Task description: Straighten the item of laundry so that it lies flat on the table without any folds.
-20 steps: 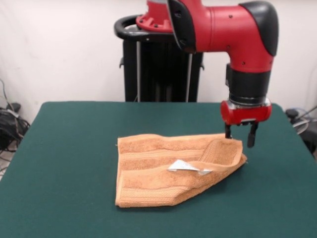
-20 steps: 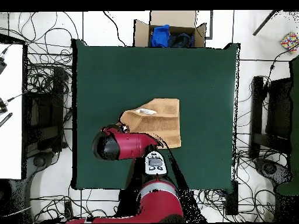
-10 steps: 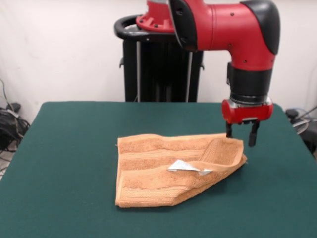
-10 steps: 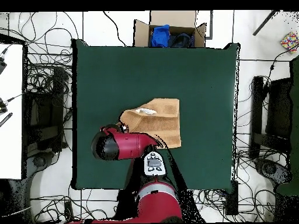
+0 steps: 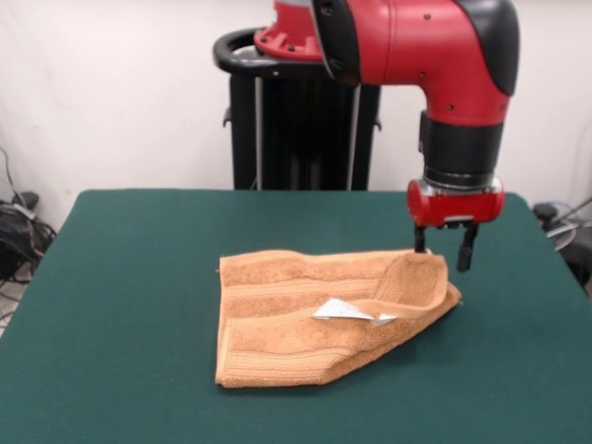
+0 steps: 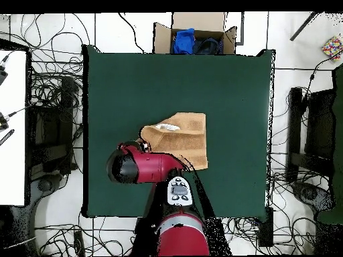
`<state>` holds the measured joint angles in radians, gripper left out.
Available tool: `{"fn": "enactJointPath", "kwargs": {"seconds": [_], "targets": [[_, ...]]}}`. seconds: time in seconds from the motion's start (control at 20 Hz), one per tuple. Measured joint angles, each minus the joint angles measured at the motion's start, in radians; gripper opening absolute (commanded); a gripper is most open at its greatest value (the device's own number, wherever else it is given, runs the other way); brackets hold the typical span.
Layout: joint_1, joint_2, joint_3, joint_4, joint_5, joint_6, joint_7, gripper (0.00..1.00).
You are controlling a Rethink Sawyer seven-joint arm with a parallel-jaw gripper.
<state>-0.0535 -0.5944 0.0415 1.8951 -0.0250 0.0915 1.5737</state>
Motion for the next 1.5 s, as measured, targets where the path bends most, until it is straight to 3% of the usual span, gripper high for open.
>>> {"fn": "enactJointPath", "kwargs": {"seconds": [0.35,1.1,1.5], "targets": [[-0.009,0.001,0.0,0.006,0.041,0.0,0.0,1.0],[-0.011,-0.002,0.0,0.008,0.047,0.0,0.0,1.0],[-0.018,-0.032,0.0,0.047,0.161,0.0,0.035,1.0]]}}
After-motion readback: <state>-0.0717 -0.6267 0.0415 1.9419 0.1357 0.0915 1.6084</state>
